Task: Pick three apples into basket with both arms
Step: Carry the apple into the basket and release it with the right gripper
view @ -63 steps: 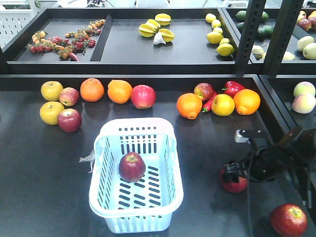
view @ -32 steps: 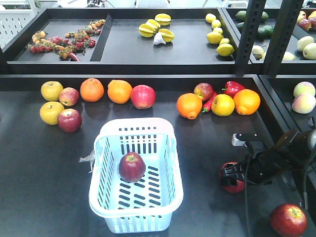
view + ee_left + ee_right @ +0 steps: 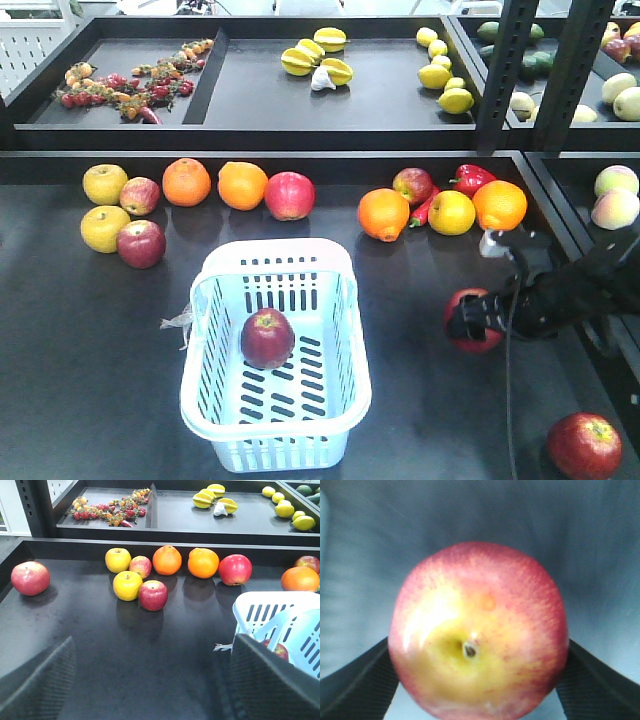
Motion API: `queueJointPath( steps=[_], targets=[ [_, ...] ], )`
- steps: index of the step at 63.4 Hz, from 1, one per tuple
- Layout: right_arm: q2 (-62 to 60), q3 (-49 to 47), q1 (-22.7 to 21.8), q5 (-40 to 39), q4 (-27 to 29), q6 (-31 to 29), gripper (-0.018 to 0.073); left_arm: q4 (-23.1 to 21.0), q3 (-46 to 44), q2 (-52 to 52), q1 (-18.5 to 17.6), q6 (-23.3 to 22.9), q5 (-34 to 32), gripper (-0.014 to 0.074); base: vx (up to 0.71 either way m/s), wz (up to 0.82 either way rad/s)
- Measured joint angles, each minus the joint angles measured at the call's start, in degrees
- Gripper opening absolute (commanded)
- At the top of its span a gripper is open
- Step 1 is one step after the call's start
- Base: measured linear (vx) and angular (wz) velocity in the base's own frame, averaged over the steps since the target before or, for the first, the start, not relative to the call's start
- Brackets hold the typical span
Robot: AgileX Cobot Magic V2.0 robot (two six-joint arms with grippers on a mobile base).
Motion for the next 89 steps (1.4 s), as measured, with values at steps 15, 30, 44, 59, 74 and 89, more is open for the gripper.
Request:
queueJointPath(
  steps=[15, 30, 44, 59, 74, 89],
  targets=[
    [-10.51, 0.00, 0.00, 11.29, -0.39, 1.79, 0.0437, 0.00, 0.00, 0.00, 0.00, 0.00, 0.00, 0.0593, 0.00, 0.00],
    [-21.13, 0.06, 3.12, 19.66, -1.20, 2.41, 0.0437, 0.00, 0.00, 0.00, 0.00, 0.00, 0.00, 0.0593, 0.00, 0.00],
    [-25.28, 0.11, 16.35, 17.54, -1.20, 2.62, 0.0437, 0.00, 0.00, 0.00, 0.00, 0.00, 0.00, 0.0593, 0.00, 0.00],
    [-22.17, 0.25, 30.40, 4.21, -0.75, 2.84, 0.0438, 0.00, 0.00, 0.00, 0.00, 0.00, 0.00, 0.0593, 0.00, 0.00],
    [-15.35, 0.25, 34.49, -3.85, -0.31, 3.62, 0.0477, 0.00, 0.00, 0.00, 0.00, 0.00, 0.00, 0.0593, 0.00, 0.00],
    [-11.09, 0.25, 34.62, -4.69, -0.31, 5.15, 0.0625, 0.00, 0.00, 0.00, 0.00, 0.00, 0.00, 0.0593, 0.00, 0.00]
  ],
)
